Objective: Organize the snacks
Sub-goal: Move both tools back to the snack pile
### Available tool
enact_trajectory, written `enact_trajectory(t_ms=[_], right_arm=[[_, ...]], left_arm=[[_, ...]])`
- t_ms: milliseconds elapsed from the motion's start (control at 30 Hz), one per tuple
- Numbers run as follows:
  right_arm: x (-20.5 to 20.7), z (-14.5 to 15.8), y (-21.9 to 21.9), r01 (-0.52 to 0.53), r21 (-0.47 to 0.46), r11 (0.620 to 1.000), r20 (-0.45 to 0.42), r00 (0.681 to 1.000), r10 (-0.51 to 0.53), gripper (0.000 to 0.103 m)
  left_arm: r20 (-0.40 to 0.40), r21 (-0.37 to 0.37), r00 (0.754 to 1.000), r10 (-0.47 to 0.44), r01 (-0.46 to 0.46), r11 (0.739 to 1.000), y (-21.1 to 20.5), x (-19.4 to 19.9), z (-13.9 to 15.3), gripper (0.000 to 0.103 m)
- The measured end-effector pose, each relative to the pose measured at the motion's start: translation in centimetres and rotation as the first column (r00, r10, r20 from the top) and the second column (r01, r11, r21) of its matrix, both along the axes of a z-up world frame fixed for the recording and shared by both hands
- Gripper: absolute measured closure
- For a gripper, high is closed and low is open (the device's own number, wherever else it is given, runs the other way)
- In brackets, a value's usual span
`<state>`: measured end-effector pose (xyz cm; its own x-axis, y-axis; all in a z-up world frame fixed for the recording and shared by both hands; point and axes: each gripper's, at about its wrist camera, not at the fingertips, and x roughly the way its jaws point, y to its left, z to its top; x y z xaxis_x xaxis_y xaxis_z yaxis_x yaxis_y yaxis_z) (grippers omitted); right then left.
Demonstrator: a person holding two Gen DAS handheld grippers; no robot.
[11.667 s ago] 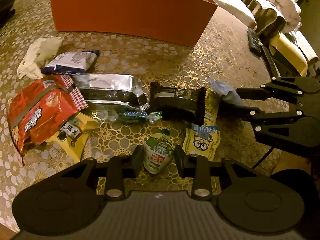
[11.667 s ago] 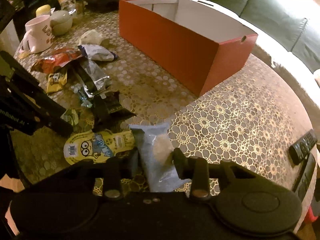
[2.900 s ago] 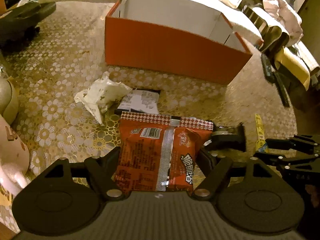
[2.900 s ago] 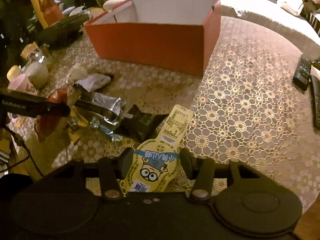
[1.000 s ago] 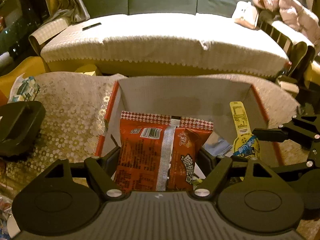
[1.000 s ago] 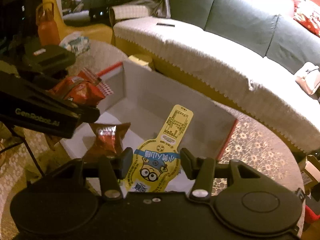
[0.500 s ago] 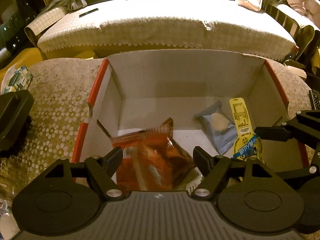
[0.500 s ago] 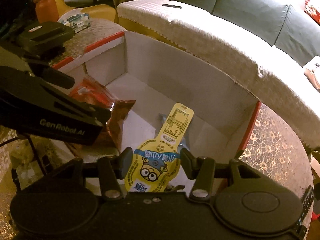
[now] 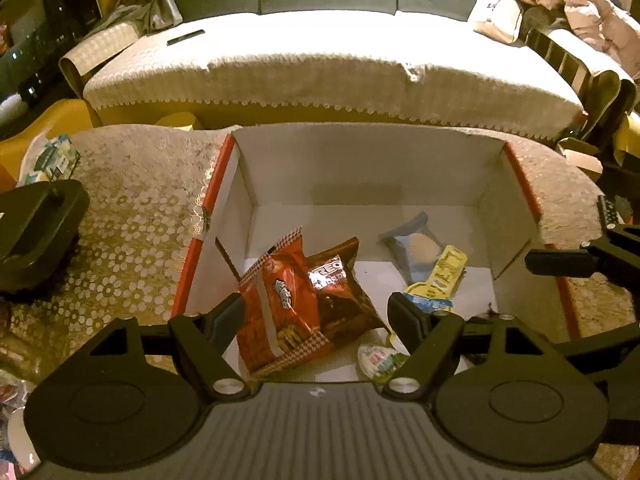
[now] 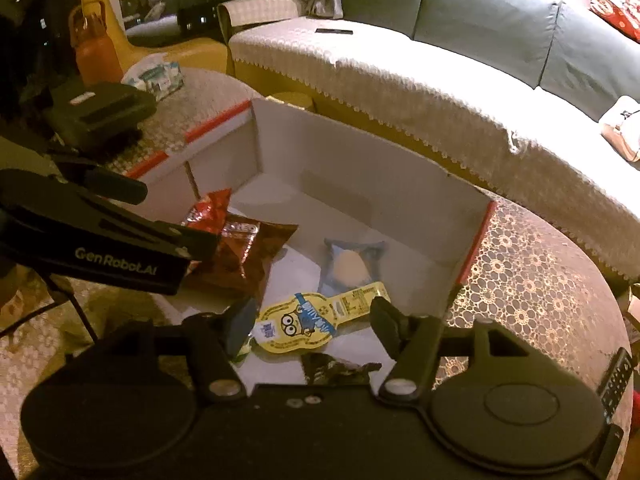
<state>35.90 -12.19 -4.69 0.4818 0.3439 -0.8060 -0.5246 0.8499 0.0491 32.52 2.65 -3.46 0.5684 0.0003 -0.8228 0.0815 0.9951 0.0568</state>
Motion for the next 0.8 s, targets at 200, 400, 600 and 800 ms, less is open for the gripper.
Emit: enact_trajectory(t_ms=[200, 400, 600, 800], right_arm=[[-1.7, 2.2, -1.1, 0.014, 0.041, 0.999, 0.017, 1.0, -0.014, 0.028], [-3.9, 4.2, -1.6, 0.003, 0.068, 0.998, 0.041, 0.999, -0.005, 0.023], [-5.9, 5.5, -2.5, 0.002, 0.099, 0.995, 0.046, 0.999, -0.006, 0.019], [-8.4, 6.3, -3.4, -0.009, 0.136, 0.991, 0.06, 0.998, 0.001, 0.005]], left_arm=[[0.04, -0.013, 0.999, -0.011, 0.011, 1.0, -0.4, -2.3, 2.3, 0.021], [0.076, -0.017, 0.997, -0.032, 0.033, 0.999, -0.8, -4.6, 4.0, 0.019], [0.103, -0.019, 0.994, -0.047, 0.049, 0.999, -0.9, -7.3, 5.2, 0.018], [0.127, -0.032, 0.991, -0.053, 0.057, 0.998, -0.8, -10.3, 6.0, 0.016]])
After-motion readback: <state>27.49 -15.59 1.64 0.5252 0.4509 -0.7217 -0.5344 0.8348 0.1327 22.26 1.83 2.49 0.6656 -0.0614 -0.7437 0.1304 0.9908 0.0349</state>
